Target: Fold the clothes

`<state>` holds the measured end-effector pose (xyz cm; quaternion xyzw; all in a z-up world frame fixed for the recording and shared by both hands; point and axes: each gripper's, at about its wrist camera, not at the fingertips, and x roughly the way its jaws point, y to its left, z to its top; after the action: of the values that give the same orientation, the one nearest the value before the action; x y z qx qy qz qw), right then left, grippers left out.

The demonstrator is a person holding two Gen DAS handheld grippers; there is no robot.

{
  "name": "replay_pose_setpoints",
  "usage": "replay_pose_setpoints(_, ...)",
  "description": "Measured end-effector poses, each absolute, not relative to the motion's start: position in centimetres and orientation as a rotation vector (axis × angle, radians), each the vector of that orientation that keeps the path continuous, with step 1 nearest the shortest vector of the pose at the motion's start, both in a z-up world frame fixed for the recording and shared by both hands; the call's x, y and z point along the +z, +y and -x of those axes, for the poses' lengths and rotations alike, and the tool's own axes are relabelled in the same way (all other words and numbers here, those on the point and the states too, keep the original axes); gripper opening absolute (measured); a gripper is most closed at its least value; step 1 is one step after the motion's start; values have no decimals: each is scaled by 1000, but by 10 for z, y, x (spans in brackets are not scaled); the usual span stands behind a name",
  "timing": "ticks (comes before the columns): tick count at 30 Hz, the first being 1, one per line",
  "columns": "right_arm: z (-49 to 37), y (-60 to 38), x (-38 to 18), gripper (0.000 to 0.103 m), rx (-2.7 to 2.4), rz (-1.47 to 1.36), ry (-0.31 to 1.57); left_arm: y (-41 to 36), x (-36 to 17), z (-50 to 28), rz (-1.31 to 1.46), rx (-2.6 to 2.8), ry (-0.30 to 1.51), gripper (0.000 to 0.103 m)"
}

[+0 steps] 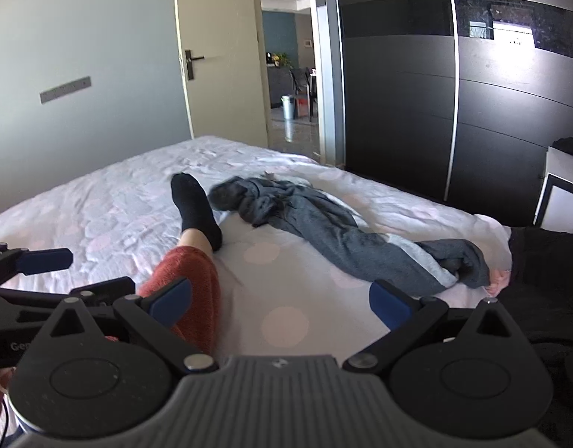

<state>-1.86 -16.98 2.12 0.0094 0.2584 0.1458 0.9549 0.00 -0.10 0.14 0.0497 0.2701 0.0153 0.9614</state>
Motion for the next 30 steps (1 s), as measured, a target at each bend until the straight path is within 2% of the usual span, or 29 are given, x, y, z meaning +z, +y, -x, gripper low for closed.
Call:
replay_pose_setpoints(10,17,-152,25,102,271,20,476,-7,-1,2,-102,27,515,94)
replay_pose_setpoints(13,22,-181,21,102,305,-51,459,-14,-1,4,-123,24,508,94)
replay_pose_setpoints(30,20,-177,15,103,300,-54,463,-6,-4,-1,-85,2,553,93)
